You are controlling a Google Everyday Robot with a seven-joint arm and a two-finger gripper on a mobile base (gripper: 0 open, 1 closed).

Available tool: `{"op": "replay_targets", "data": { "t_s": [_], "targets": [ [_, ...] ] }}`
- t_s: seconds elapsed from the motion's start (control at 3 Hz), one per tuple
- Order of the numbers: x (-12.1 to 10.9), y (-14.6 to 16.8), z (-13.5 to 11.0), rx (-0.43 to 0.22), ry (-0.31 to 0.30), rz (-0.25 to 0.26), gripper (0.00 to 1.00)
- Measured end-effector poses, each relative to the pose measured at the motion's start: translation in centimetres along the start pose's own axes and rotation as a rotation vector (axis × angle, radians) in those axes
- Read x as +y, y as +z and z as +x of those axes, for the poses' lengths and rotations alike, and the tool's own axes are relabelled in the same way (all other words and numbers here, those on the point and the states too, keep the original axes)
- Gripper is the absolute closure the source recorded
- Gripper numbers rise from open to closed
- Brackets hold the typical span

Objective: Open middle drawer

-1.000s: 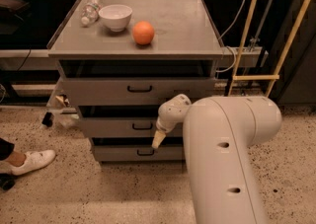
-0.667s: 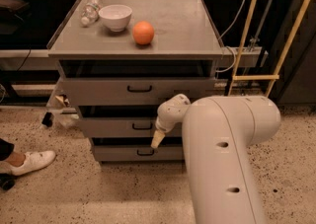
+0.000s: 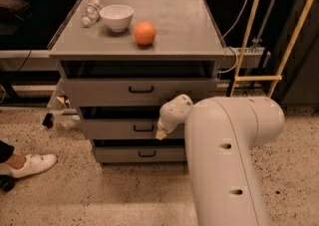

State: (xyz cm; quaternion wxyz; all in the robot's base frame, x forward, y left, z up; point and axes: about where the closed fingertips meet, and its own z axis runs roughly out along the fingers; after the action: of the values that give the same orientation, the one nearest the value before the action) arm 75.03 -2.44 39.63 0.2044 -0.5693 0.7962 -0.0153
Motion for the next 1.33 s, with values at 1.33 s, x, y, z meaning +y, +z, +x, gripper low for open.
{"op": "replay_targets", "data": {
  "t_s": [1.33],
  "targets": [
    [-0.5,-1.7,-0.4,-0.015,0.007,0.011,1.00]
  ]
}}
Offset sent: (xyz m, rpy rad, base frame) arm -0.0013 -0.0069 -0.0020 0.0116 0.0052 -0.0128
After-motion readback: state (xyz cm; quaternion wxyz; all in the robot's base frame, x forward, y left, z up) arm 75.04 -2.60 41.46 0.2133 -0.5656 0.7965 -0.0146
